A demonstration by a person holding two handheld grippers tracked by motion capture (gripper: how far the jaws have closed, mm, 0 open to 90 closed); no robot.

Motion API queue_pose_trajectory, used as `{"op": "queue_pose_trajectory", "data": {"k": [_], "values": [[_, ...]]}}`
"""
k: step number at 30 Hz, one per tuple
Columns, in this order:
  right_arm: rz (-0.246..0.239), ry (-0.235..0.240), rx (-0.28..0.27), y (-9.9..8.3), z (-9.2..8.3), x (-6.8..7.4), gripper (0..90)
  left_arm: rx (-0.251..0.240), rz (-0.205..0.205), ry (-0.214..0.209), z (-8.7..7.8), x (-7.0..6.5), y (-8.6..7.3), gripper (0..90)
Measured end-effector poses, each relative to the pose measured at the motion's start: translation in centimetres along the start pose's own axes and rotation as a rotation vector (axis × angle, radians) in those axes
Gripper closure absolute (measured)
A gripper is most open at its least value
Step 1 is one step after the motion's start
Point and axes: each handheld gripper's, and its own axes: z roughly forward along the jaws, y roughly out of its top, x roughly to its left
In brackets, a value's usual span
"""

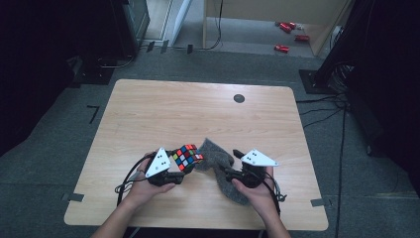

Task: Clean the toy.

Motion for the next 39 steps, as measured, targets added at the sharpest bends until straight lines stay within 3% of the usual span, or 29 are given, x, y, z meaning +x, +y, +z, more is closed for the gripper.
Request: {"op": "queue_pose_trajectory", "data": {"k": [3, 6, 9, 12, 14, 15, 18, 21, 27, 30, 33, 35, 39], "values": [[-0.020, -0.005, -0.022, 0.2, -0.7, 0.2, 28.1, -0.007, -0.012, 0.004, -0.3, 0.4, 0.0, 34.7], [-0.093, 0.052, -0.035, 0.3, -1.2, 0.2, 29.3, -0.009, -0.016, 0.009, -0.5, 0.6, 0.0, 34.7], [-0.120, 0.103, -0.023, 0.1, -1.2, 0.0, 34.2, -0.005, -0.014, 0.009, -0.4, 0.6, 0.0, 34.7], [-0.145, 0.105, 0.014, -0.6, -0.6, 0.0, 44.7, -0.003, -0.010, 0.006, -0.3, 0.5, 0.0, 34.7], [-0.161, 0.092, 0.038, -1.1, -0.2, -0.1, 59.2, -0.003, -0.010, 0.006, -0.3, 0.5, 0.0, 34.7], [-0.159, 0.086, 0.042, -1.3, -0.1, -0.1, 65.2, -0.004, -0.010, 0.006, -0.3, 0.5, 0.0, 34.7], [-0.078, 0.076, 0.047, -1.4, 0.0, -0.3, 81.1, -0.003, -0.011, 0.008, -0.3, 0.5, 0.0, 34.7], [-0.054, -0.011, 0.023, -1.0, -0.1, -0.3, 86.1, 0.000, -0.008, 0.008, -0.3, 0.5, -0.1, 34.7], [0.057, -0.190, -0.098, -0.3, -1.5, -1.3, 87.6, 0.000, -0.008, 0.006, -0.2, 0.4, -0.1, 34.7], [0.102, -0.264, -0.123, -0.6, -1.7, -1.6, 87.5, 0.002, -0.008, 0.004, -0.1, 0.4, -0.1, 34.7], [0.129, -0.266, -0.087, -1.2, -1.0, -1.5, 86.3, 0.003, -0.005, 0.003, 0.0, 0.3, 0.0, 34.7], [0.125, -0.233, -0.067, -1.5, -0.4, -1.2, 83.8, 0.004, -0.004, 0.001, 0.0, 0.2, 0.0, 34.7], [0.064, -0.133, -0.064, -1.4, 0.6, 0.0, 66.8, 0.000, -0.007, 0.000, -0.1, 0.3, 0.0, 34.7]]}}
